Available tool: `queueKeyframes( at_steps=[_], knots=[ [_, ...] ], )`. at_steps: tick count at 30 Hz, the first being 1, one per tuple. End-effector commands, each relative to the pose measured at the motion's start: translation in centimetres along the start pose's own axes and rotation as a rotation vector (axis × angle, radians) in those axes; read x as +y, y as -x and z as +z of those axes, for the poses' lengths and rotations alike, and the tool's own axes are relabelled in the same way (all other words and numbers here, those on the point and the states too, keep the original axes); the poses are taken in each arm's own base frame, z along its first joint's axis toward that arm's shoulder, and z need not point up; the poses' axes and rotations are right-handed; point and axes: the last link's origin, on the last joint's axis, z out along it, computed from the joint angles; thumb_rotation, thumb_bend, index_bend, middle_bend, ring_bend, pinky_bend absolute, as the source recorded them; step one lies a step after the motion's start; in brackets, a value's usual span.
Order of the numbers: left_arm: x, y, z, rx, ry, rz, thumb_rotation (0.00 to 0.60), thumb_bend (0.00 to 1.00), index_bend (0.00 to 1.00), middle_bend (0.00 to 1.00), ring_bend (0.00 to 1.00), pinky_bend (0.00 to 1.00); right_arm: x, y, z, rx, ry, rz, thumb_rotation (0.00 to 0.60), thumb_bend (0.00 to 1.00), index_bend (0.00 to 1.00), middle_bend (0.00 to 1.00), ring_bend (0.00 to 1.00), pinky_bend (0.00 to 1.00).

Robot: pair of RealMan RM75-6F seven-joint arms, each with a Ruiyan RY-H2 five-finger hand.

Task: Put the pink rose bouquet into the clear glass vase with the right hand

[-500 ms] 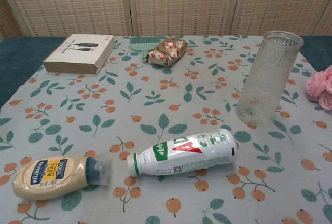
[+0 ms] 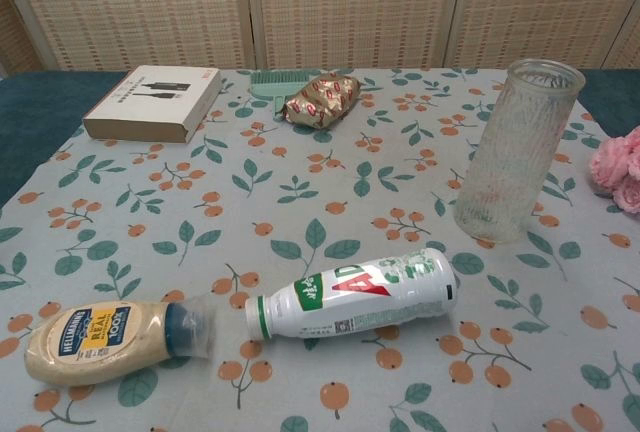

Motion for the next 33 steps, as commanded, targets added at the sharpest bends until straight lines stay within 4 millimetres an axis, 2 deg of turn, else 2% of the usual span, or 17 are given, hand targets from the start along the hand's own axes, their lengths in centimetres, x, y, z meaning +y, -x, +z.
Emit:
queueKeyframes(
  at_steps=[1, 3, 9, 13, 17, 23, 28, 33],
  knots=[
    [0.0, -0.3, -0.1, 0.017, -0.003, -0.002, 0.6, 0.35, 0.1, 0.14, 0.05, 0.28, 0.6, 1.1, 1.8, -0.067, 0.011, -0.039, 0.6, 0.0, 0.26, 0.96, 0.86, 1.0],
    [-0.1, -0.4, -0.2, 0.02, -0.005, -0.006, 0.6, 0.35, 0.1, 0.14, 0.05, 0.28, 1.2, 1.6, 2.8, -0.108, 0.015, -0.08, 0.6, 0.0, 0.2, 0.97, 0.87, 1.0],
    [-0.3, -0.4, -0.1, 0.016, -0.013, -0.013, 0.6, 0.35, 0.1, 0.14, 0.05, 0.28, 3.4, 1.8, 5.2, -0.199, 0.098, -0.089, 0.6, 0.0, 0.11, 0.98, 0.88, 1.0],
    [-0.2, -0.4, -0.1, 0.017, -0.008, -0.015, 0.6, 0.35, 0.1, 0.14, 0.05, 0.28, 5.0, 2.0, 6.5, -0.284, 0.233, -0.02, 0.6, 0.0, 0.11, 0.99, 0.89, 1.0],
    [-0.1, -0.3, -0.1, 0.013, -0.004, -0.011, 0.6, 0.35, 0.1, 0.14, 0.05, 0.28, 5.5, 3.1, 7.7, -0.425, 0.316, 0.063, 0.6, 0.0, 0.11, 0.99, 0.89, 1.0],
    [-0.1, -0.2, 0.0, 0.007, -0.005, -0.009, 0.6, 0.35, 0.1, 0.14, 0.05, 0.28, 5.1, 6.7, 10.3, -0.589, 0.409, 0.141, 0.6, 0.0, 0.14, 0.99, 0.89, 1.0],
    [-0.1, -0.1, 0.0, 0.004, -0.007, -0.008, 0.6, 0.35, 0.1, 0.14, 0.05, 0.28, 4.2, 9.4, 12.1, -0.619, 0.429, 0.118, 0.6, 0.0, 0.19, 0.99, 0.89, 1.0],
    [-0.1, 0.0, 0.0, 0.0, -0.005, -0.005, 0.6, 0.35, 0.1, 0.14, 0.05, 0.28, 3.5, 10.8, 12.8, -0.634, 0.439, 0.116, 0.6, 0.0, 0.25, 0.99, 0.89, 1.0]
  ],
)
